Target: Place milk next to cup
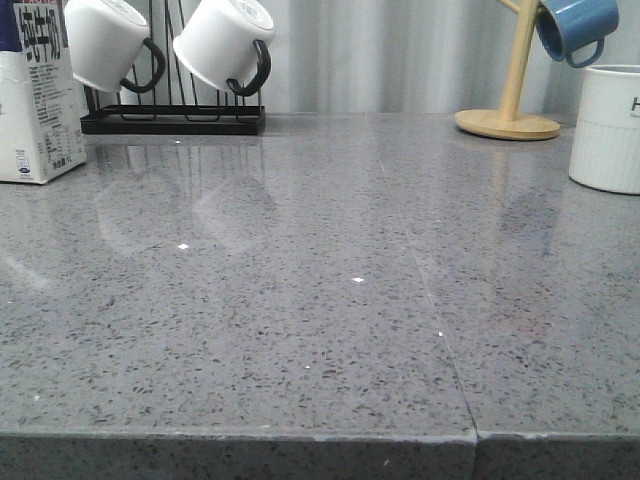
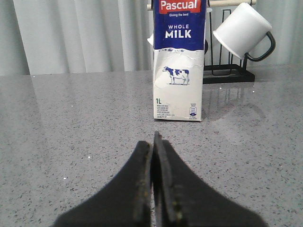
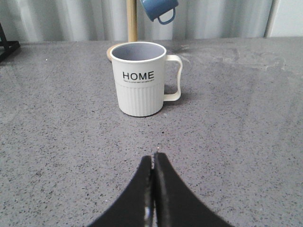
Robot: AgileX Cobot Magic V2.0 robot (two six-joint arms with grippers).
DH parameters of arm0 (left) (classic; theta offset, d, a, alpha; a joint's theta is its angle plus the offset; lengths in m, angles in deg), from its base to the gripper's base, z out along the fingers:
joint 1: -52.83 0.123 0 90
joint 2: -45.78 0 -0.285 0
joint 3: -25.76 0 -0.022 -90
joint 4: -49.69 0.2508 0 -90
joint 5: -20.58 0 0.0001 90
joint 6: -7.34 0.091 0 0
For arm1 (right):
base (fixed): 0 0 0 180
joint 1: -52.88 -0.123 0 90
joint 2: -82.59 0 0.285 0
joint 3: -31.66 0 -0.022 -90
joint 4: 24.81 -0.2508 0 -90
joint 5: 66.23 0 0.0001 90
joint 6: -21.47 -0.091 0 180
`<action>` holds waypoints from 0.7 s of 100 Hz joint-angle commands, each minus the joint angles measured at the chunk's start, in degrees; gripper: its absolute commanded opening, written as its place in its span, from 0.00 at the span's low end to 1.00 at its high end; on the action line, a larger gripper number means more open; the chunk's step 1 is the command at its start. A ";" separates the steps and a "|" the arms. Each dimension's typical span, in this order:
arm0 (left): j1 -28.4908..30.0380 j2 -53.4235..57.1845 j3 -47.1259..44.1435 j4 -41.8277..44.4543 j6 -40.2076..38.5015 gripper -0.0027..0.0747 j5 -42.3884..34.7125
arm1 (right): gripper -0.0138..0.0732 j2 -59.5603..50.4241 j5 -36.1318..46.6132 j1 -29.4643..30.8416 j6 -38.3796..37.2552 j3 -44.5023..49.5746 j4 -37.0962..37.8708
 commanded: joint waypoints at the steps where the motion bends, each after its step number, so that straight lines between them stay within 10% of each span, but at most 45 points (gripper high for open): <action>1: 0.15 1.74 -3.47 -0.08 -0.61 0.01 -4.77 | 0.08 4.50 1.86 0.29 0.10 -4.52 0.55; 19: 0.15 1.74 -3.47 -0.08 -0.61 0.01 -4.77 | 0.16 12.63 4.41 0.29 0.10 -5.58 0.55; 43: 0.15 1.74 -3.47 -0.08 -0.61 0.01 -4.77 | 0.60 23.50 18.52 0.29 0.10 -5.53 0.55; 70: 0.15 1.74 -3.47 -0.08 -0.61 0.01 -4.77 | 0.60 36.64 37.83 0.35 0.10 -5.53 0.55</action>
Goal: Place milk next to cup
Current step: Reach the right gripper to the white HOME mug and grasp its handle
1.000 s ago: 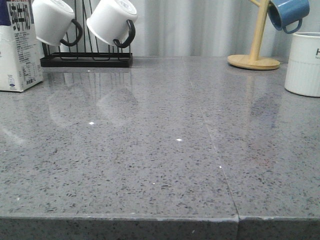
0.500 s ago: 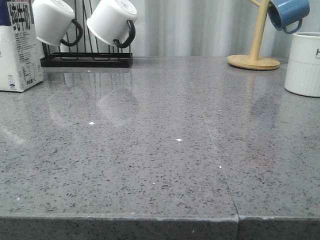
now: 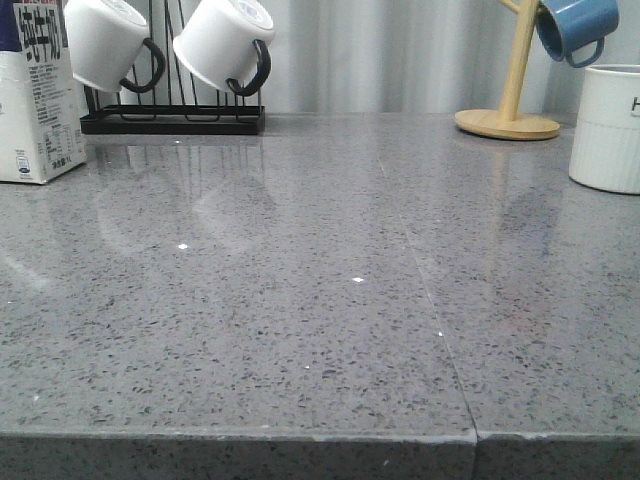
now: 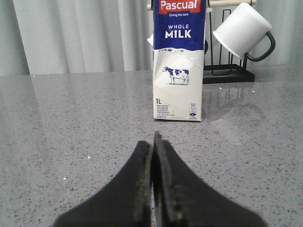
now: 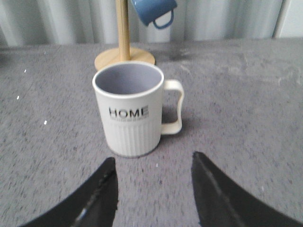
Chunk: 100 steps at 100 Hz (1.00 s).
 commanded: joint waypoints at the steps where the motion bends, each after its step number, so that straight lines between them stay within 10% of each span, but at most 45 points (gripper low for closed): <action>1: 0.15 1.74 -3.47 -0.08 -0.61 0.01 -4.77 | 0.60 4.98 12.23 0.35 0.10 -1.93 0.55; 59: 0.15 1.74 -3.47 -0.08 -0.61 0.01 -4.77 | 0.60 35.25 46.80 5.90 0.93 -1.93 0.55; 100: 0.15 1.74 -3.47 -0.08 -0.61 0.01 -4.77 | 0.60 48.67 51.02 5.90 0.93 -9.23 1.77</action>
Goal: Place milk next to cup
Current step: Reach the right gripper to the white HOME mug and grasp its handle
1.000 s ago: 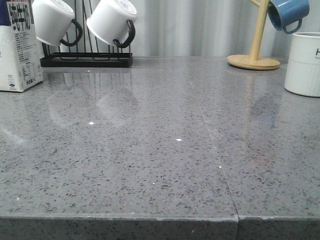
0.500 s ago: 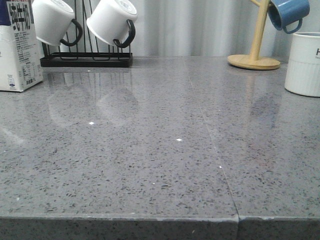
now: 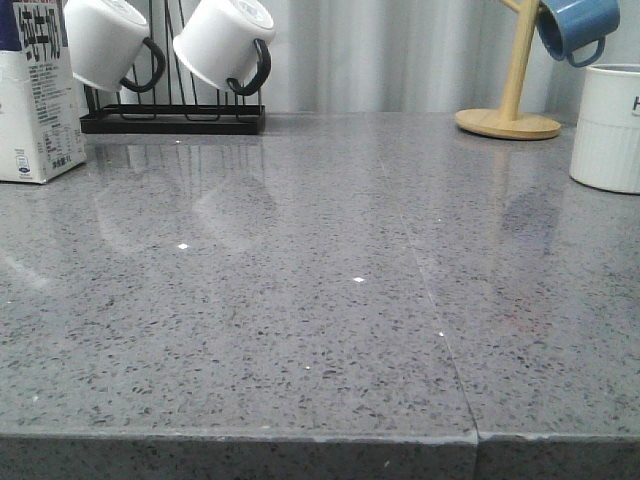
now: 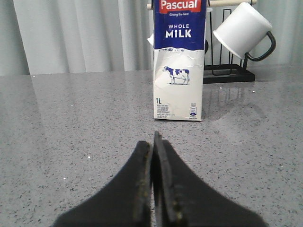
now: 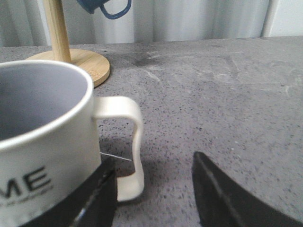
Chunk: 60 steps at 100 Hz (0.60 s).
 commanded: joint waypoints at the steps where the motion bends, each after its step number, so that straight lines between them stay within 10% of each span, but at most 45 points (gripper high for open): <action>1: 0.15 1.74 -3.47 -0.08 -0.61 0.01 -4.77 | 0.60 0.87 5.20 0.41 0.45 -3.72 0.88; 21: 0.15 1.74 -3.47 -0.08 -0.61 0.01 -4.77 | 0.58 6.04 5.09 0.41 0.45 -8.52 0.88; 43: 0.15 1.74 -3.47 -0.08 -0.61 0.01 -4.77 | 0.07 6.69 4.95 0.41 0.45 -9.20 0.88; 60: 0.15 1.74 -3.47 -0.08 -0.61 0.01 -4.77 | 0.08 6.09 4.95 0.41 0.45 -9.20 0.88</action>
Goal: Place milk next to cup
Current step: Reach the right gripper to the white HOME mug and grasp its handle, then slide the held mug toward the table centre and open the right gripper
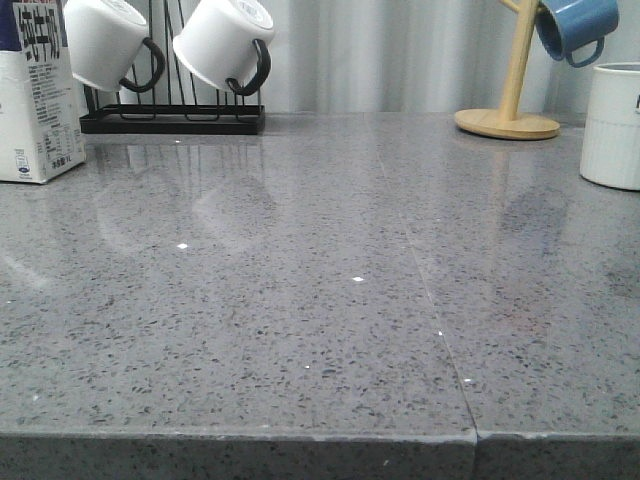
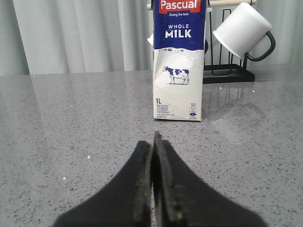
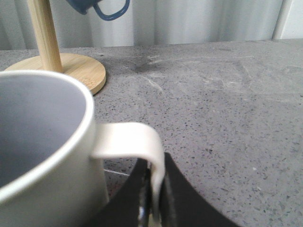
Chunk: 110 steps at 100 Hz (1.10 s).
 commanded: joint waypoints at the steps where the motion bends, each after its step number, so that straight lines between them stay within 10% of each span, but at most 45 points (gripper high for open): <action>1: 0.15 1.74 -3.47 -0.08 -0.61 0.01 -4.77 | 0.08 -2.43 4.23 0.33 0.57 -1.50 0.66; 69: 0.15 1.74 -3.47 -0.08 -0.61 0.01 -4.77 | 0.09 -8.46 -4.27 -27.29 -3.37 -7.73 -0.01; 110: 0.15 1.74 -3.47 -0.08 -0.61 0.01 -4.77 | 0.09 0.33 -3.22 -33.28 -3.26 -11.35 -0.56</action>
